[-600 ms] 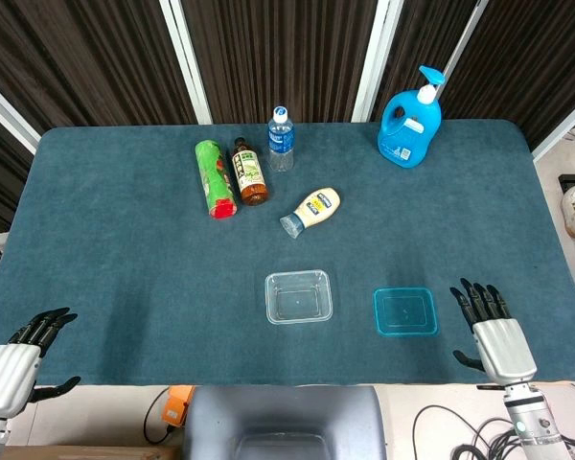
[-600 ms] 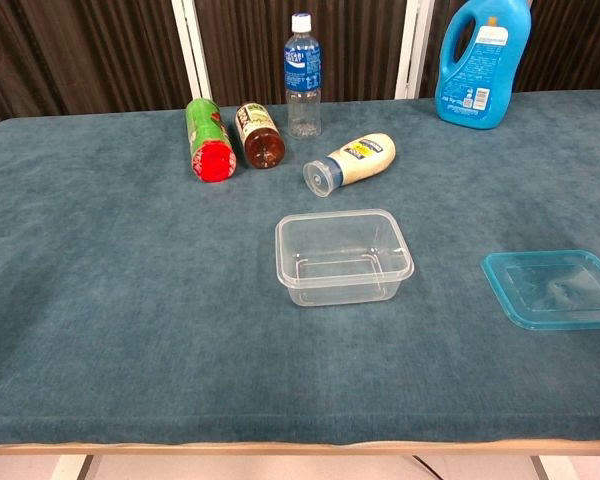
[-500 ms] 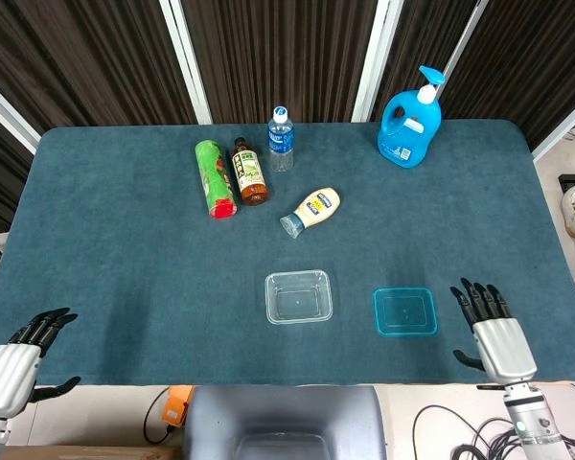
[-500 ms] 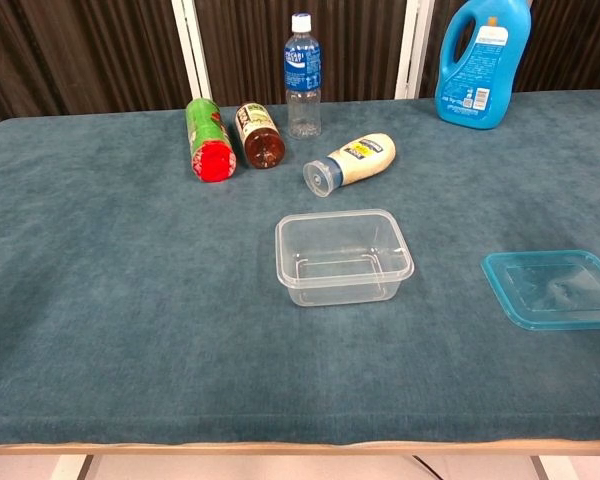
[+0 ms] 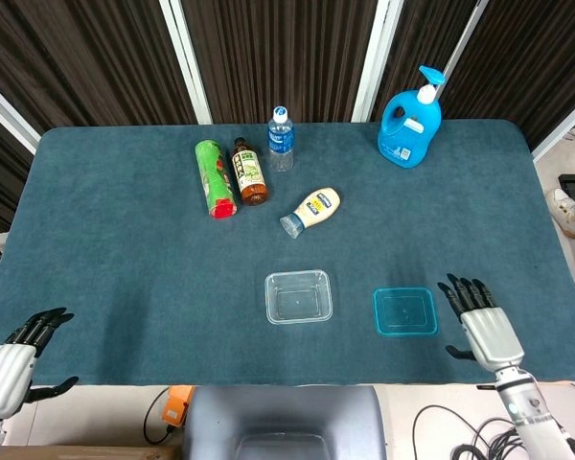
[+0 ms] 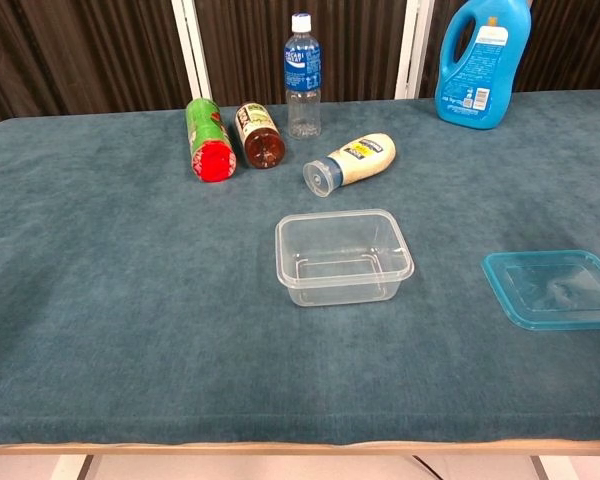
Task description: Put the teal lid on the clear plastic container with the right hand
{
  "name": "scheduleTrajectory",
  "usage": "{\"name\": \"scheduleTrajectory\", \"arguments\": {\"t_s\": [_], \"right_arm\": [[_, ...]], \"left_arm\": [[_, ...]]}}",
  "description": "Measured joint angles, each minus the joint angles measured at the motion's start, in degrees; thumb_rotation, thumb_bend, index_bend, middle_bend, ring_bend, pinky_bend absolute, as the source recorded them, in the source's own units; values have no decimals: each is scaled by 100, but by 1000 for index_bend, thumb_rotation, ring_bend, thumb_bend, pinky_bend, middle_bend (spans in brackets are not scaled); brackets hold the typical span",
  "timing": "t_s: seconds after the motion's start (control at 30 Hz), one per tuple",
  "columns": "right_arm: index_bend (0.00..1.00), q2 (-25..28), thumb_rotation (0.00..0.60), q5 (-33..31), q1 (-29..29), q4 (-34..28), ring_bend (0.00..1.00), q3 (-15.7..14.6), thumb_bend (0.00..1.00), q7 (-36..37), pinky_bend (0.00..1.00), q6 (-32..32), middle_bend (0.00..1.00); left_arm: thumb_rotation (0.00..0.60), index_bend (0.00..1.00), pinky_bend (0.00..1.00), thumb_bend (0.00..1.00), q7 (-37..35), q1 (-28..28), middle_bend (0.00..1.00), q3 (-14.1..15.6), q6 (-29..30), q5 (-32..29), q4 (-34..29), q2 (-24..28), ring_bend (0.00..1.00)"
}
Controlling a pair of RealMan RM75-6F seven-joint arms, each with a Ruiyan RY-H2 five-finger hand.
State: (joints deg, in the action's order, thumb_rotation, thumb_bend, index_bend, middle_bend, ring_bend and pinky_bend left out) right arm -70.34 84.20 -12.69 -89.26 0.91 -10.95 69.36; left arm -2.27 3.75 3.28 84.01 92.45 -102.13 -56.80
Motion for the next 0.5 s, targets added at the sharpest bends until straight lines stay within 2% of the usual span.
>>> {"name": "scheduleTrajectory", "arguments": {"t_s": [0.27,0.5], "right_arm": [[0,77,600,-1020,-762,-81,0,208,253,-38,0,-1640,0],[0,-210,600,-1643,-1233,174,0,329,253,-254,0,-2167,0]], "left_arm": [[600,193,289,364,-14,17,128,11,-62,-16,-10,19,127],[600,194,289,364,-7,14,127,23,-57,11,-31,33,127]]}}
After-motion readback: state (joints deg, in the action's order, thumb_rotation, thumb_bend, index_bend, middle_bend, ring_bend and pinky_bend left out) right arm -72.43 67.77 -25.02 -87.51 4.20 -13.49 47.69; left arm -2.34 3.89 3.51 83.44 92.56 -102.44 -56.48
